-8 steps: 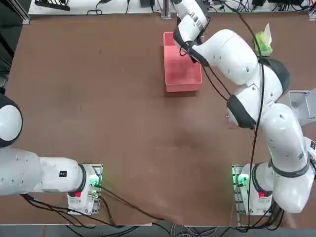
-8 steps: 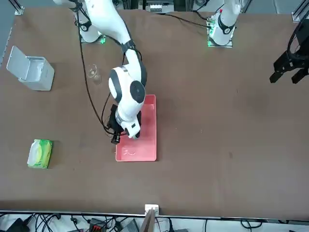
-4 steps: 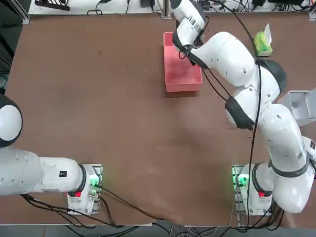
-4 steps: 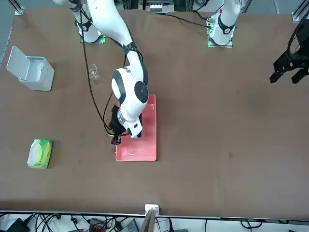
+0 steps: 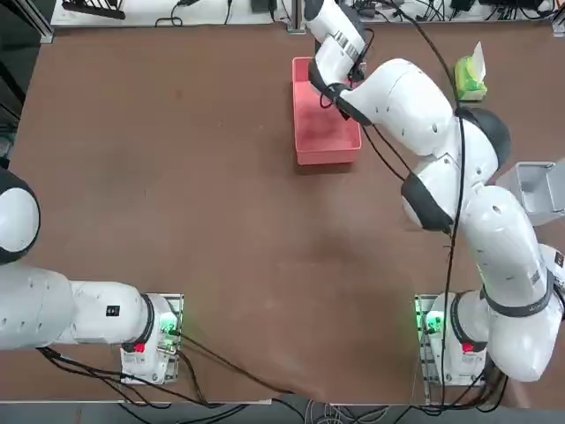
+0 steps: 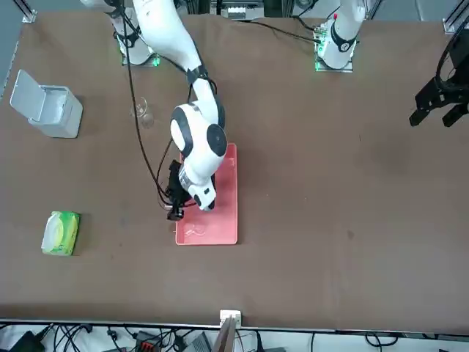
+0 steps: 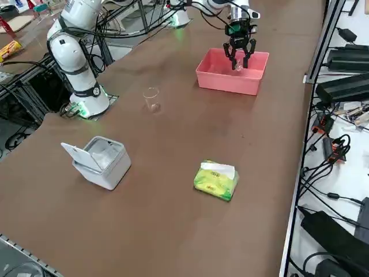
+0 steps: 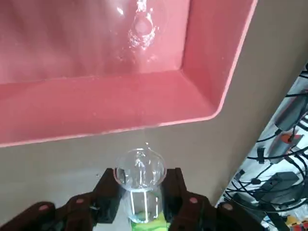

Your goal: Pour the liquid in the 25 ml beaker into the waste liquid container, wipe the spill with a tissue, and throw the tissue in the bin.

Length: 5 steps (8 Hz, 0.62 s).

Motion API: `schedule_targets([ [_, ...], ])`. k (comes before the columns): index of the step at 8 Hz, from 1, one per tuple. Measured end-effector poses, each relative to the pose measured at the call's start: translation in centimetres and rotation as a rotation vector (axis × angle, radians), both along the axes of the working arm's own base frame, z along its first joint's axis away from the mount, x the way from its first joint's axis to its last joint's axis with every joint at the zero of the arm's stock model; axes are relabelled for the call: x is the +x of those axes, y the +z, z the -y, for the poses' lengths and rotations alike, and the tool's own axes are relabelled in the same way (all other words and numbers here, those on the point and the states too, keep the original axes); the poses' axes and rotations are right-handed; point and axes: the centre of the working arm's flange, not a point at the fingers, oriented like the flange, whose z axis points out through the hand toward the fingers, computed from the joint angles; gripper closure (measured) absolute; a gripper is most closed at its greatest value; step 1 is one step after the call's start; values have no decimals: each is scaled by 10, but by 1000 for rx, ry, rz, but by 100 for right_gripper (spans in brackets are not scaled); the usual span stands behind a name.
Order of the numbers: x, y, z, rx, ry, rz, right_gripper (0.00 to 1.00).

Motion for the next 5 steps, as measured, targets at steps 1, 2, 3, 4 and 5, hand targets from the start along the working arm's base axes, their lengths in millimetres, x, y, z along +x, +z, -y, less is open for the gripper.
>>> schedule_targets([
  [1,-1,-2,-1,-4,3,0,53],
  [2,-1,-2,-2,-6,5,0,53],
  [3,-2,-2,-3,-6,6,0,53],
  [4,-2,-3,-3,-7,6,-1,53],
  [5,-1,-3,-2,-8,4,0,53],
])
